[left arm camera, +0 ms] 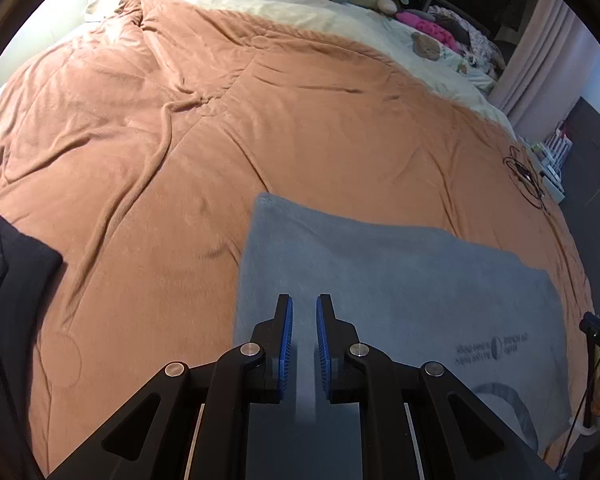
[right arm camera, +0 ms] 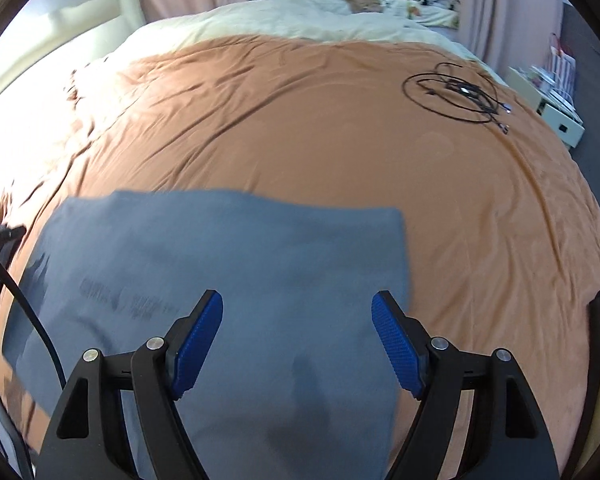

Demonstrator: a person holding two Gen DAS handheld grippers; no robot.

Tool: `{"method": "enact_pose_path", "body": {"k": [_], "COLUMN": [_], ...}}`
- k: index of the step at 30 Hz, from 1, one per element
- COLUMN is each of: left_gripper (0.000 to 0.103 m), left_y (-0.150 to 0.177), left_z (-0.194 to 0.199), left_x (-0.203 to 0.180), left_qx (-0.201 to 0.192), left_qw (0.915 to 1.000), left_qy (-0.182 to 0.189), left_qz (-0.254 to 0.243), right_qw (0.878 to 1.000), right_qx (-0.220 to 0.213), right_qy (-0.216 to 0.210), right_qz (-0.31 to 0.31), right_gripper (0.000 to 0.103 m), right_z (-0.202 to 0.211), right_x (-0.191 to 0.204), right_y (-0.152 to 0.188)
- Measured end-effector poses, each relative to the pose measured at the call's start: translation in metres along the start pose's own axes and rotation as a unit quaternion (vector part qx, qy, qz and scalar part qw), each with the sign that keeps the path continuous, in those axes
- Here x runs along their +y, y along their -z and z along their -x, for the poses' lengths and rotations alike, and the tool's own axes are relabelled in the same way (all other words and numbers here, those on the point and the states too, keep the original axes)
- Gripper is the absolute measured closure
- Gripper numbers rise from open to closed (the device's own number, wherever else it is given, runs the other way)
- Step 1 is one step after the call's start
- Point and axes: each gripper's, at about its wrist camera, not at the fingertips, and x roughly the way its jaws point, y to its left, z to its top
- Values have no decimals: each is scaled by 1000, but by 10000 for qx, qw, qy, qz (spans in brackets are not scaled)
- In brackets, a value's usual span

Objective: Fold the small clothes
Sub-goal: 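Raise both open tools and move them to the folded shirt's side edge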

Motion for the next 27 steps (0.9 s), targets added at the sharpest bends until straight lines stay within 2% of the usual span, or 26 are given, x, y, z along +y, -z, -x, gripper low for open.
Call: {"method": "enact_pose_path", "body": {"k": [2,5,12,20,24,27], "left_gripper": [90,90,90,90,90,90], "left_y": [11,28,72,132,155,170], "left_z": [11,22,27,23,18,17], "left_x": [-8,-19,-37,-54,-53,-47], "left_qx": [2,11,167,378,519,577], "left_qw": [10000,9999,9992,9984,9980,9976], "left_qy": [40,153,360,322,179,115], "left_qz": [-26,-63,-81,-275,-325,-353], "right_qw": [10000,9998,9992,9984,9983,9980], "right_qx": [27,148,242,418,552,610], "right_qy": [-55,-148,-300,-363,-81,181], "right_qz": [-2,65,84,131,171,53], "right_gripper": [28,36,38,59,60,66], "right_z": [8,17,35,28,22,23], "right_x": [3,12,31,39,37,29], "right_y": [7,20,54,96,118,133]}}
